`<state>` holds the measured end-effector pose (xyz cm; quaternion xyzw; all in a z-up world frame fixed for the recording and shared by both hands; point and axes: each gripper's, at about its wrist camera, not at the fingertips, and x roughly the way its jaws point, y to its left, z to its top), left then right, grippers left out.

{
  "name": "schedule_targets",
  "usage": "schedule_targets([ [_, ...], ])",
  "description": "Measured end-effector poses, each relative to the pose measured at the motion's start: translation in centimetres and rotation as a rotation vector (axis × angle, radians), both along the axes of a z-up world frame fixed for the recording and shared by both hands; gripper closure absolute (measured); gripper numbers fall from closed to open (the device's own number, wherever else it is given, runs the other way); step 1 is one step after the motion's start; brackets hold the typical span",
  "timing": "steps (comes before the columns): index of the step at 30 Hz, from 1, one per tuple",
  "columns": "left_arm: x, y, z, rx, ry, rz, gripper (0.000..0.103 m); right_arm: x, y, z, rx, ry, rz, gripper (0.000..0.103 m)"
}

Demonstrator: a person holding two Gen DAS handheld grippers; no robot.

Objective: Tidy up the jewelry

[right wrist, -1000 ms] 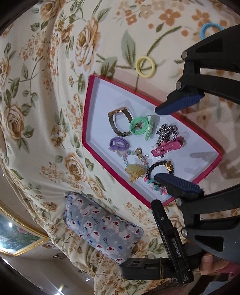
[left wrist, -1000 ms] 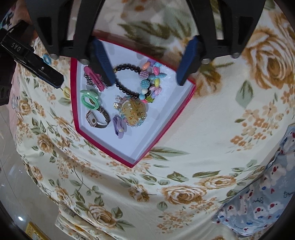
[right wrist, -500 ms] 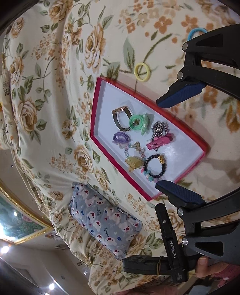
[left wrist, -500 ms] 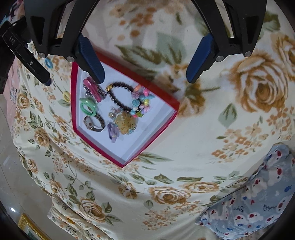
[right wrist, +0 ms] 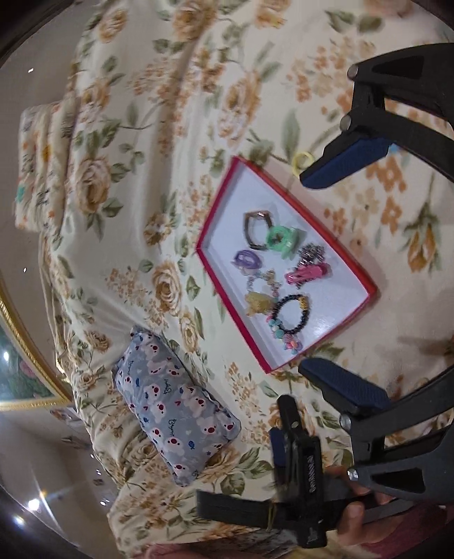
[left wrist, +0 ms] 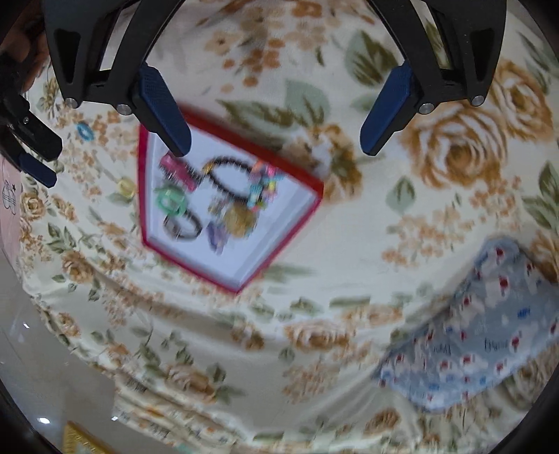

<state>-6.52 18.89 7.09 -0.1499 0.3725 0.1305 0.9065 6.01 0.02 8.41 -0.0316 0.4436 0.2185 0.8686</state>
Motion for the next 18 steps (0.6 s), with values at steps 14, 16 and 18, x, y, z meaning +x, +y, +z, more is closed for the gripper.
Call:
schedule_targets([
  [14,-1.0,-3.2,-1.9,0.102,0.036,0.019,0.001,-1.3,0.1,-4.2,-0.001,0.079,-0.042,0.0],
  [16,-1.1,-3.5,-1.9,0.112,0.034,0.024,0.001,-1.8,0.0,-4.5,0.0,0.079,-0.05,0.0],
  [18,-1.3,-3.6,-1.9,0.127,0.027,0.028,0.001,-2.2,-0.2,-4.6,0.002,0.071,-0.056,0.0],
])
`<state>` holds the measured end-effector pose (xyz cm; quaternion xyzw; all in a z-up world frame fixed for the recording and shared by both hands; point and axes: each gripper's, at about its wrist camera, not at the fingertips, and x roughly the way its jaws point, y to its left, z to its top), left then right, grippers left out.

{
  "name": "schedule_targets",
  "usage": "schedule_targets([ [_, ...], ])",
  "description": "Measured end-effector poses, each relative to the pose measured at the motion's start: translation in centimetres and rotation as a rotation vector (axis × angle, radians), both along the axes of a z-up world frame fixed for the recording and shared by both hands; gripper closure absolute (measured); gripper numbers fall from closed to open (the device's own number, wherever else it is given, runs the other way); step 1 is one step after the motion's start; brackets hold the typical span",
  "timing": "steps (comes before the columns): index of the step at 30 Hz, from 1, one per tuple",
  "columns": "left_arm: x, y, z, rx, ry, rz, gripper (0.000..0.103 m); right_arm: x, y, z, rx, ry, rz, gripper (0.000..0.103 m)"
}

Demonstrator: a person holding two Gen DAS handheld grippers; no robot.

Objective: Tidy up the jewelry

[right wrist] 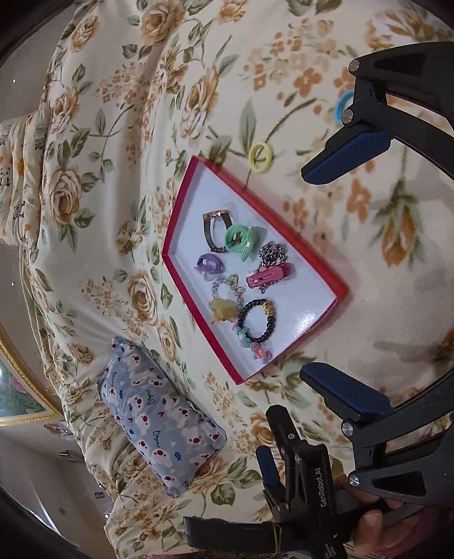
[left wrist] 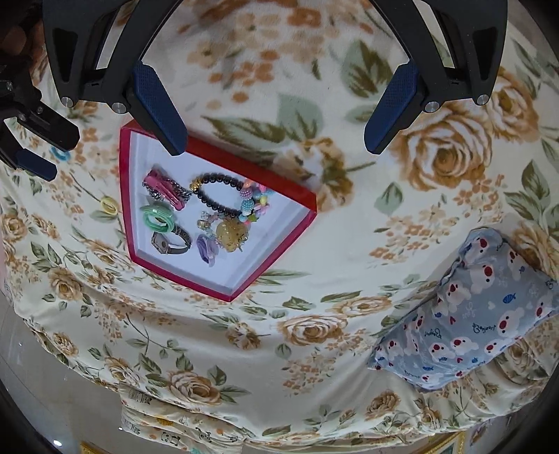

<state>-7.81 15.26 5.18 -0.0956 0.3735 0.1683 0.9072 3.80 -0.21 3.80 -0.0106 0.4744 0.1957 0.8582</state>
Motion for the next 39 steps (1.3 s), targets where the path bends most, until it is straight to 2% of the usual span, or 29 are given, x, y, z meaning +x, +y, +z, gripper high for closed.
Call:
schedule_targets([
  [5,-1.1,-1.0,-0.1,0.065,-0.023,0.005,0.001,-0.6,-0.7,0.1,0.003,-0.019,-0.026,0.0],
  [9,-1.5,-2.2,-0.2,0.14,-0.006,0.009,0.001,-0.6,-1.2,0.3,0.004,-0.031,-0.048,0.0],
  [19,-2.1,-3.5,0.6,0.207,-0.023,0.002,0.001,-1.0,-1.4,1.4,-0.008,-0.085,-0.071,0.0],
  [33,-2.7,-3.7,0.9,0.246,-0.078,0.015,0.001,-1.1,-0.5,1.2,-0.063,-0.11,-0.063,0.0],
  [39,-2.0,-3.2,0.6,0.231,-0.077,-0.004,0.001,-0.7,-0.2,1.1,-0.093,-0.119,-0.064,0.0],
])
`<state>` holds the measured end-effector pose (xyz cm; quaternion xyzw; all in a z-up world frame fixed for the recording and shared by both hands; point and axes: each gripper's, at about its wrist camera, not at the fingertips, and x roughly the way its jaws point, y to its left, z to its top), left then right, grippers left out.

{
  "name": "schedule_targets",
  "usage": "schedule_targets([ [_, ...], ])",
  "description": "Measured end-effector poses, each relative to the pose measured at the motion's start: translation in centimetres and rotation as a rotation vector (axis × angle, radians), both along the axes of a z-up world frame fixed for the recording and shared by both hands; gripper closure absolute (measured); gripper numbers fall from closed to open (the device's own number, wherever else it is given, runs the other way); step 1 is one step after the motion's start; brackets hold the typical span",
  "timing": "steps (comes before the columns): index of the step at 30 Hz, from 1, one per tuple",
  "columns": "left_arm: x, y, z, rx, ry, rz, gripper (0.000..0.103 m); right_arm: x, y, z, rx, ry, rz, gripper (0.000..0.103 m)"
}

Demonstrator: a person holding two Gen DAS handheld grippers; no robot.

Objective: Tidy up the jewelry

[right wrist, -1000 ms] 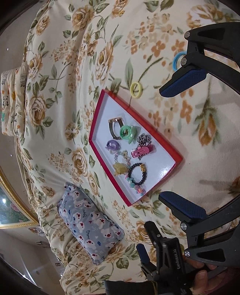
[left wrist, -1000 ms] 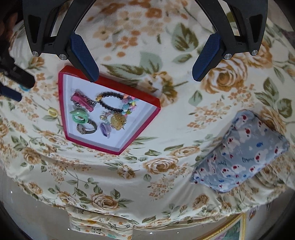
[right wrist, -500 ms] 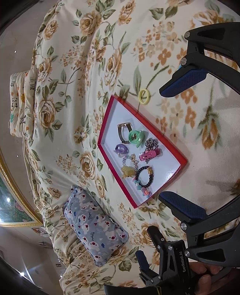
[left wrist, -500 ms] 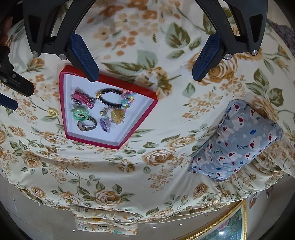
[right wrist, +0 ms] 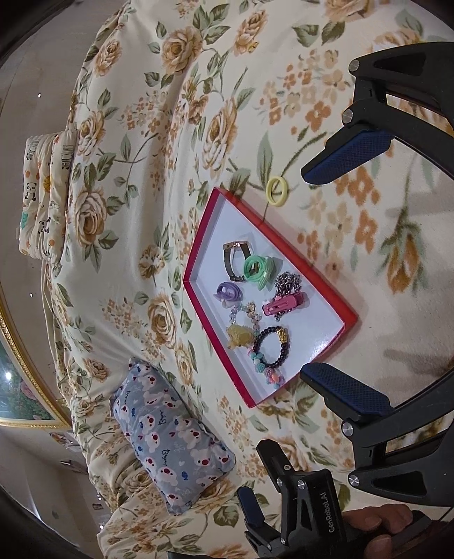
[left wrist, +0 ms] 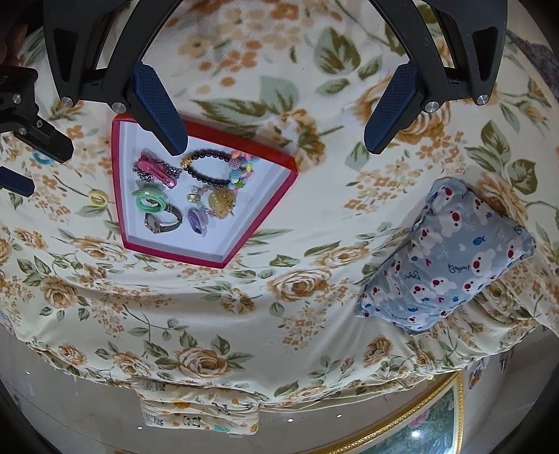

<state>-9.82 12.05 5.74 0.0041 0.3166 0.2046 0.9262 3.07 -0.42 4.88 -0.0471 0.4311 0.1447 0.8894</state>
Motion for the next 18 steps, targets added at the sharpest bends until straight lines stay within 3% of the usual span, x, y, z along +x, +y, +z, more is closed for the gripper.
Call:
schedule_targets([
  [6,1.0,0.5,-0.1,-0.006,0.019,0.001,0.001,1.3,0.2,-0.1,-0.04,0.018,-0.009,0.0],
  [18,2.5,0.8,-0.7,-0.024,0.075,-0.005,0.001,1.9,1.0,-0.9,-0.022,0.057,0.009,0.0],
])
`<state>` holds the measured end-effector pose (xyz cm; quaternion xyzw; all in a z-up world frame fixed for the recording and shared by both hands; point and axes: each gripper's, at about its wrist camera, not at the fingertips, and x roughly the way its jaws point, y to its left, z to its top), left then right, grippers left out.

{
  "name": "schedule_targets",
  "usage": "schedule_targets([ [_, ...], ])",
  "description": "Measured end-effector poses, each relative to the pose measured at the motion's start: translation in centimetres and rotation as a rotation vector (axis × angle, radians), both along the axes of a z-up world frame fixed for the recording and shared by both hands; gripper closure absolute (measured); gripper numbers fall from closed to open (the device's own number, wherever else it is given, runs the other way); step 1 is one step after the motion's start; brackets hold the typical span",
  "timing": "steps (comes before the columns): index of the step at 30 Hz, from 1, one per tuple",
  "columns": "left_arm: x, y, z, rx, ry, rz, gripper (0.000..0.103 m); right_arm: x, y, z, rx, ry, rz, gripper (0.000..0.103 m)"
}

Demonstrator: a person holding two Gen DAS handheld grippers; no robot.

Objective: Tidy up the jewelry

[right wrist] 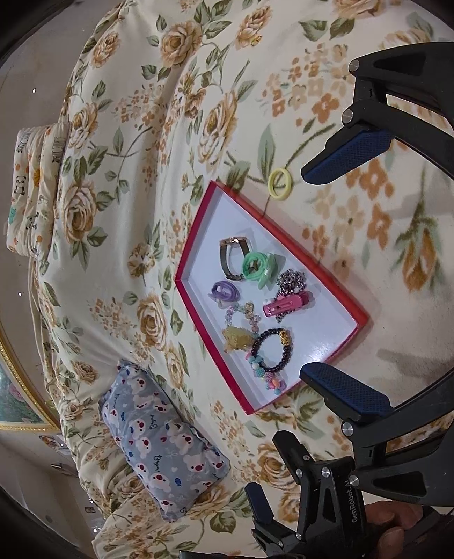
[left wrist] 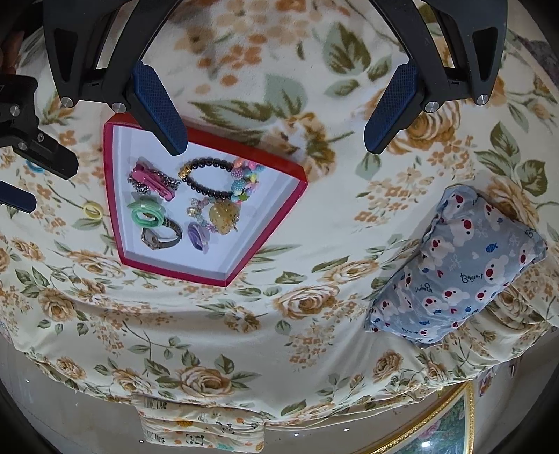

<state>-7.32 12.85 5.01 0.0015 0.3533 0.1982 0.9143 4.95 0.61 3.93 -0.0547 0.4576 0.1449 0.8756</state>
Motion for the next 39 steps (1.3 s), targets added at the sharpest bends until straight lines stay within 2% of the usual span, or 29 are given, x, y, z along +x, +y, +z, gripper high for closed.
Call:
schedule_targets([
  [18,0.6,-0.1,-0.2,-0.033,0.044,-0.018,0.001,0.3,-0.6,-0.7,0.004,0.072,-0.033,0.0],
  [39,-0.1,-0.6,0.7,-0.039,0.011,-0.035,0.001,0.1,-0.7,0.8,0.032,0.045,-0.037,0.0],
])
